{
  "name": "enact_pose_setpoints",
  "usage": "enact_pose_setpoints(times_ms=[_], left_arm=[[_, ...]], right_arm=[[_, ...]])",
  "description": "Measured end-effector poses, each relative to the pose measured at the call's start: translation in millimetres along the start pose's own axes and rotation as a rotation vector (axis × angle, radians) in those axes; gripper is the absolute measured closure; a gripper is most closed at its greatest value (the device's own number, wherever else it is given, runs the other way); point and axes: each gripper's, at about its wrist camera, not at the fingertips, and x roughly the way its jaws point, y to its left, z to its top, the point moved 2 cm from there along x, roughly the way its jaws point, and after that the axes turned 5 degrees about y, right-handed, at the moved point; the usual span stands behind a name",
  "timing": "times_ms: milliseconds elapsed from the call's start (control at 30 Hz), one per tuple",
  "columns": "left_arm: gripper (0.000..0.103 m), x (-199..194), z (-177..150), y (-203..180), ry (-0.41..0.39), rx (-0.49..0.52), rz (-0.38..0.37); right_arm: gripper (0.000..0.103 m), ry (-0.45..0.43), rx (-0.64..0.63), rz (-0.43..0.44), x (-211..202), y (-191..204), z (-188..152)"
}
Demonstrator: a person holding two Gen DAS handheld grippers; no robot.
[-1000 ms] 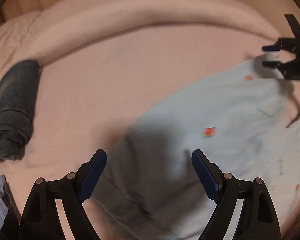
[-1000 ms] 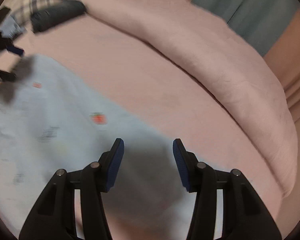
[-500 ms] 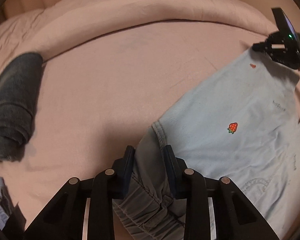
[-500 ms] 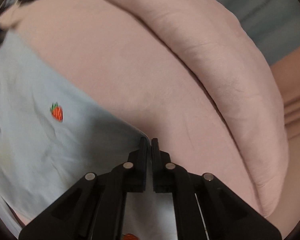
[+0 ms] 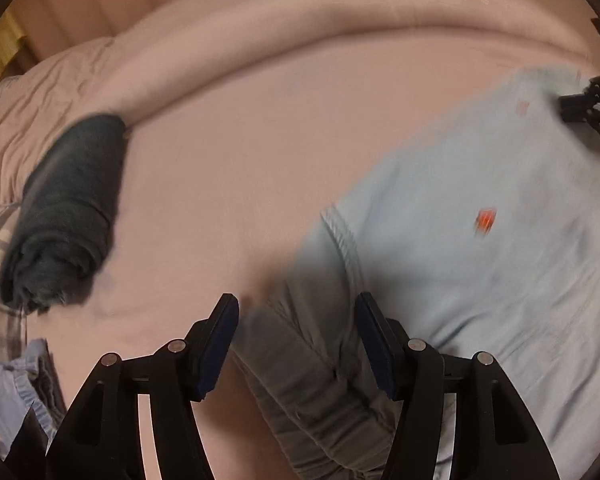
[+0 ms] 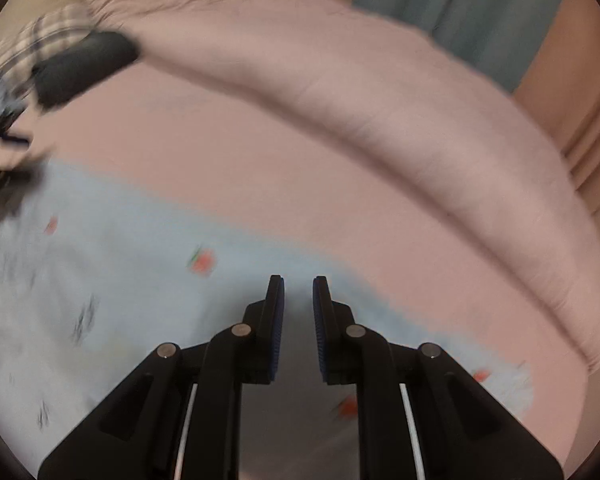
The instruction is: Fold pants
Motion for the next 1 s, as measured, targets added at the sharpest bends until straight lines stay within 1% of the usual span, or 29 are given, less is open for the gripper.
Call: enact_pose_setpoints(times_ms=[33,67,100,133,167,200,233,267,300,333,367,400,467,500,633,667,700,733,767,800,833,867,900,933,967,1000], left_arm=[[0.042,-1,1,-1,-0.012,-0.019,0.004],[0.042,-4,2,1,-0.006,-0.042,0.001],[0.042,-9,0,3,-0.003,-0.062,-0.007],[0.042,-14,-7,6,-0.004,-0.072,-0.015],[0.042,-17,-8,5,-0.005,-0.07,-0.011],[0.042,-19,-10,7,-0.006,-0.067,-0.007],[0.042,-24,-19,8,-0.008,-0.069,-0.004],[0.042,-29,-24,6,-0.015,-0.076,-0.016],[0.042,-34,-28,3,-0.031,-0.081,-0.055],[0.042,-37,-31,-1,-0.049,-0.076,-0.09],[0.042,-40,-30,-7,-0.064,-0.055,-0.108],[0.041,-39,-28,-13,-0.065,-0.028,-0.104],[0.041,-36,-22,-21,-0.043,0.013,-0.091],[0.041,-33,-16,-20,-0.026,0.027,-0.1],[0.041,-26,9,-11,0.024,0.073,-0.146],[0.037,-23,17,-7,0.036,0.084,-0.151],[0.034,-20,25,0,0.047,0.089,-0.161],[0.033,-18,31,4,0.052,0.089,-0.173],[0.032,-16,38,10,0.052,0.088,-0.19],[0.032,-14,42,12,0.062,0.087,-0.213],[0.032,-10,44,15,0.083,0.089,-0.244],[0.032,-6,44,17,0.103,0.095,-0.256],[0.032,4,45,23,0.143,0.101,-0.246],[0.032,13,44,26,0.184,0.099,-0.237],[0.032,19,43,30,0.214,0.093,-0.248],[0.032,24,41,36,0.227,0.071,-0.299]], right_arm=[[0.086,0.088,-0.02,-0.013,19,7,-13],[0.086,0.164,-0.025,-0.023,38,12,-26],[0.085,0.1,-0.006,-0.022,34,11,-29],[0.079,0.087,0.056,0.014,27,3,-29],[0.075,0.081,0.128,0.072,21,-6,-30],[0.067,0.04,0.21,0.149,10,-20,-33],[0.062,-0.017,0.259,0.167,-3,-36,-39],[0.06,-0.049,0.292,0.148,-12,-49,-44],[0.057,-0.073,0.337,0.128,-23,-63,-52],[0.057,-0.084,0.37,0.123,-29,-70,-62],[0.057,-0.096,0.397,0.125,-35,-82,-68],[0.057,-0.102,0.393,0.119,-50,-78,-76],[0.056,-0.09,0.331,0.059,-59,-78,-69],[0.054,-0.067,0.284,0.044,-55,-72,-51],[0.049,0.032,0.055,0.053,-20,-46,-13],[0.048,0.051,-0.011,0.056,-11,-34,0],[0.046,0.06,-0.063,0.069,-7,-20,9],[0.045,0.068,-0.117,0.105,1,-5,23],[0.044,0.068,-0.147,0.132,5,5,31],[0.04,0.065,-0.181,0.164,10,17,43],[0.034,0.062,-0.214,0.209,15,29,56],[0.031,0.066,-0.238,0.231,19,38,65],[0.03,0.081,-0.26,0.233,25,44,73],[0.03,0.119,-0.285,0.225,37,50,80],[0.03,0.149,-0.297,0.213,45,54,83],[0.033,0.189,-0.308,0.207,54,56,76]])
